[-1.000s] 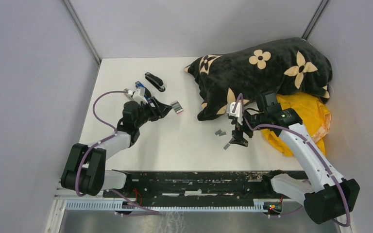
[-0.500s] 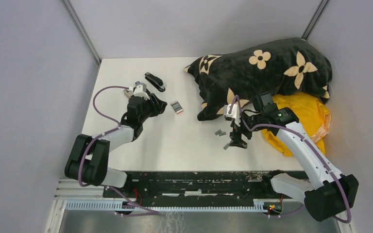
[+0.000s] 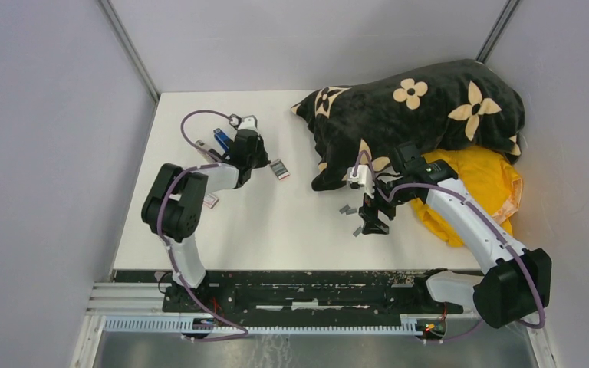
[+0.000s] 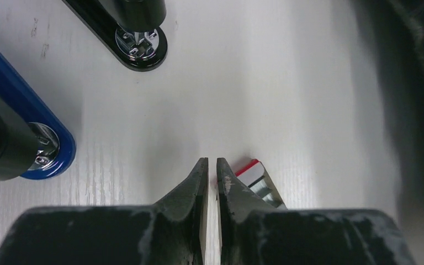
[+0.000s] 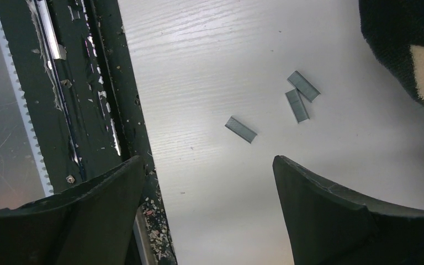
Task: Unload the staples from the stapler
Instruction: Adjust the staple box at the center of the board.
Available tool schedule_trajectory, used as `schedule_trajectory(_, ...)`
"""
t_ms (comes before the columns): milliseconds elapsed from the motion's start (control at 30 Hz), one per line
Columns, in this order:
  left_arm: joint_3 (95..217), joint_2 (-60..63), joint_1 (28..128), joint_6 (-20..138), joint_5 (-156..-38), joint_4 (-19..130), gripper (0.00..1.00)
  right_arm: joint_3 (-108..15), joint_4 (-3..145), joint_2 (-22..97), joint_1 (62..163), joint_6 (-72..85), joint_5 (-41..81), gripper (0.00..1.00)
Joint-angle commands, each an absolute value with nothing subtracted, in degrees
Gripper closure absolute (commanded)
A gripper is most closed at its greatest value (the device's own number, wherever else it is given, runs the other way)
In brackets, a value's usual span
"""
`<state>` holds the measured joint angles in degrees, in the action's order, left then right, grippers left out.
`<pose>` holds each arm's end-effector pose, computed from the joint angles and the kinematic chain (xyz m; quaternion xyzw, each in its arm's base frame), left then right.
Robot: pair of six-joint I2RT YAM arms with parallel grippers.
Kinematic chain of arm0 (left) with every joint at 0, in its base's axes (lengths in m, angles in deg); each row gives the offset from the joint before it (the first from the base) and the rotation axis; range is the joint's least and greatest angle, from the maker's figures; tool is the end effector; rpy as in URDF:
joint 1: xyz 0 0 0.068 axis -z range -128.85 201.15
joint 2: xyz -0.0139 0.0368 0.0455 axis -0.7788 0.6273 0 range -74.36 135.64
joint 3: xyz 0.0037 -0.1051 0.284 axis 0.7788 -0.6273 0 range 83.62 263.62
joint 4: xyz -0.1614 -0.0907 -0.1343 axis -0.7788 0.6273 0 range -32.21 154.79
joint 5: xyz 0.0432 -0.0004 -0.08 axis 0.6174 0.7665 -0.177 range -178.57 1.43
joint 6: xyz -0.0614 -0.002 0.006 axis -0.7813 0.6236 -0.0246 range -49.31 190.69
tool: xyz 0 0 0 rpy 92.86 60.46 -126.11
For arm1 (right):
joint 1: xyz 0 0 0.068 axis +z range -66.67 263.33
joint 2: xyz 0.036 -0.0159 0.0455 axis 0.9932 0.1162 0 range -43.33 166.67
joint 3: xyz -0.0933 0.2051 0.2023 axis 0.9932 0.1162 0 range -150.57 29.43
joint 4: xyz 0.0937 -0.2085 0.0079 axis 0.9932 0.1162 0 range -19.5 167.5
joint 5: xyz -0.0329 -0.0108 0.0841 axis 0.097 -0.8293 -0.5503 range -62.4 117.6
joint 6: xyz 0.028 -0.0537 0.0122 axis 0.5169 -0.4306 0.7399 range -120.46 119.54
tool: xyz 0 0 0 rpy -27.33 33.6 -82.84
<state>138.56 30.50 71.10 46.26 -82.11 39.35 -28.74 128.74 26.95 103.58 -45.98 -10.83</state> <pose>0.3581 -0.1244 0.2140 -0.0615 0.8693 -0.1388 0.4704 0.1544 0.0878 0.3017 -0.5524 0.7508 0.2812 0.2283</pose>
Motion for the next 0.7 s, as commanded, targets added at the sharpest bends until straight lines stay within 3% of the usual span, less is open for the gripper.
schedule_trajectory(0,145.0,34.8,71.9,51.7,-75.4,44.6,0.84,-31.7,129.7,27.2,103.8,-47.2,-10.4,0.07)
schedule_trajectory(267,152.6,40.6,71.9,52.6,-78.2,51.6,0.84,-32.2,130.7,28.1,103.8,-47.7,-10.8,0.07)
schedule_trajectory(667,151.4,39.8,73.2,51.9,-82.8,54.9,0.85,-32.4,131.1,27.6,103.8,-47.9,-11.1,0.07)
